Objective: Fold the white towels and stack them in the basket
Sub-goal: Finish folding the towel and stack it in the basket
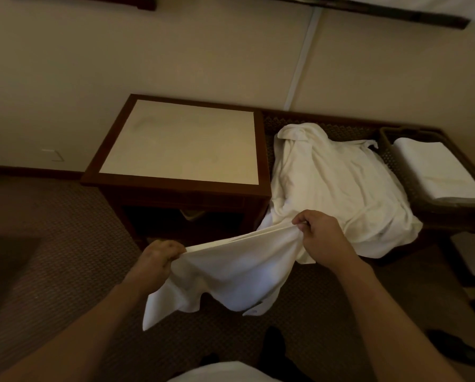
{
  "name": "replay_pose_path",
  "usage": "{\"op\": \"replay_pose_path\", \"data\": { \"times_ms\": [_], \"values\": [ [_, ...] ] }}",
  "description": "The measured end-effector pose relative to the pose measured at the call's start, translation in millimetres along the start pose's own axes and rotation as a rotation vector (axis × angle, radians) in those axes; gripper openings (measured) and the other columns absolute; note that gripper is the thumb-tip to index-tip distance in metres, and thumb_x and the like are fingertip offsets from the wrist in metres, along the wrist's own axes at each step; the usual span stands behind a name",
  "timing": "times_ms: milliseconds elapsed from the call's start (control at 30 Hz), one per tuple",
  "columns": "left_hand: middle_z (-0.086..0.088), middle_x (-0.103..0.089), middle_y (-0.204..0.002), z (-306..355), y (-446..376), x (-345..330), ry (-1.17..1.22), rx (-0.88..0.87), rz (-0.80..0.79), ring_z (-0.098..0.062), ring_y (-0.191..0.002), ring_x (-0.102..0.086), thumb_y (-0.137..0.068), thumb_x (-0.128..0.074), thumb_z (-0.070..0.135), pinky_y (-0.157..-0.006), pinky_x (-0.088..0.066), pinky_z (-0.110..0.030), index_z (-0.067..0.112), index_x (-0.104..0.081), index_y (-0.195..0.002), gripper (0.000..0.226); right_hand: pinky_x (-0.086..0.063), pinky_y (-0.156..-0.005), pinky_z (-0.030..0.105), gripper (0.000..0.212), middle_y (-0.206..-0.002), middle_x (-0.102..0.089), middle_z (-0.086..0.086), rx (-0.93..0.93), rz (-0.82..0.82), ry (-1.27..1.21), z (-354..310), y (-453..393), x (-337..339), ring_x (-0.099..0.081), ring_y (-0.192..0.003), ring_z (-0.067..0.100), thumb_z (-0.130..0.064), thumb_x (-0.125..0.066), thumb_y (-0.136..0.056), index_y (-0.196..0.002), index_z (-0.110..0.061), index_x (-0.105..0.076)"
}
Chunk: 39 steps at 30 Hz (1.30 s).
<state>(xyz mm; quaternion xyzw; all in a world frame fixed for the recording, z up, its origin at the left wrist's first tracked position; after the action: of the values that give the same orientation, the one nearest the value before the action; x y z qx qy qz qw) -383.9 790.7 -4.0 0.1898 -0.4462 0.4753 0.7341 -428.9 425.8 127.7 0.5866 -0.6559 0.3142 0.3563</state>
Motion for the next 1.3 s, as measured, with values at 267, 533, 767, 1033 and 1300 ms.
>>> {"op": "replay_pose_path", "data": {
  "times_ms": [267,533,767,1033,1300],
  "values": [
    [0.000,-0.074,-0.110,-12,-3,-8,-0.035,0.115,-0.044,-0.011,-0.094,-0.051,-0.095,-0.064,0.007,-0.085,-0.040,-0.028,0.015,-0.075,-0.117,0.026,-0.040,-0.069,0.009,0.011,-0.083,-0.062,-0.004,0.065,0.140,0.003,-7,10,1,-0.056,-0.074,0.007,-0.002,-0.067,-0.086,-0.092,-0.010,-0.070],
    [0.008,-0.069,-0.094,-7,-10,15,0.206,0.355,0.166,-0.010,-0.088,-0.065,-0.094,-0.068,0.015,-0.076,-0.051,-0.029,0.020,-0.066,-0.111,0.018,-0.044,-0.082,0.021,0.028,-0.107,-0.066,0.011,0.140,0.251,0.097,-4,8,-2,-0.059,-0.089,0.017,0.000,-0.060,-0.092,-0.120,-0.002,-0.064],
    [-0.004,-0.062,-0.106,-16,-26,-13,0.013,0.346,-0.058,-0.024,-0.101,-0.058,-0.102,-0.053,0.015,-0.088,-0.048,-0.040,0.019,-0.068,-0.124,0.027,-0.032,-0.095,0.000,0.035,-0.114,-0.055,0.009,0.053,0.468,-0.148,-18,3,-13,-0.045,-0.101,0.000,0.005,-0.039,-0.095,-0.124,0.000,-0.058],
    [0.003,-0.058,-0.096,-13,-28,-14,0.019,0.404,0.098,-0.019,-0.087,-0.058,-0.102,-0.045,0.022,-0.078,-0.049,-0.041,0.022,-0.062,-0.101,0.017,-0.035,-0.097,0.002,0.039,-0.120,-0.058,-0.009,-0.134,0.727,-0.494,-23,-17,-4,-0.051,-0.108,-0.013,0.005,-0.041,-0.100,-0.129,-0.011,-0.062],
    [-0.001,-0.056,-0.099,-24,-38,1,0.159,0.432,0.267,-0.016,-0.087,-0.054,-0.092,-0.049,-0.009,-0.075,-0.043,-0.033,0.015,-0.068,-0.108,0.035,-0.045,-0.094,0.017,0.021,-0.112,-0.062,-0.007,-0.291,0.581,-0.655,1,-40,-23,-0.057,-0.104,0.005,-0.011,-0.047,-0.105,-0.119,-0.018,-0.061]
  ]
}}
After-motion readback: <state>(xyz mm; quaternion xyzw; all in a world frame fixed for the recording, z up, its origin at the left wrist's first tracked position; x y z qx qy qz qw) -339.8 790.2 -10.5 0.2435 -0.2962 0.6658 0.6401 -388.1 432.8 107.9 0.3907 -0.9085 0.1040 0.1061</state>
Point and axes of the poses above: each hand's wrist, its own y-axis away from the middle knuckle, its own x-axis out of the back of the hand, z = x × y, the point moved 6 cm from there along -y, towards the middle knuckle
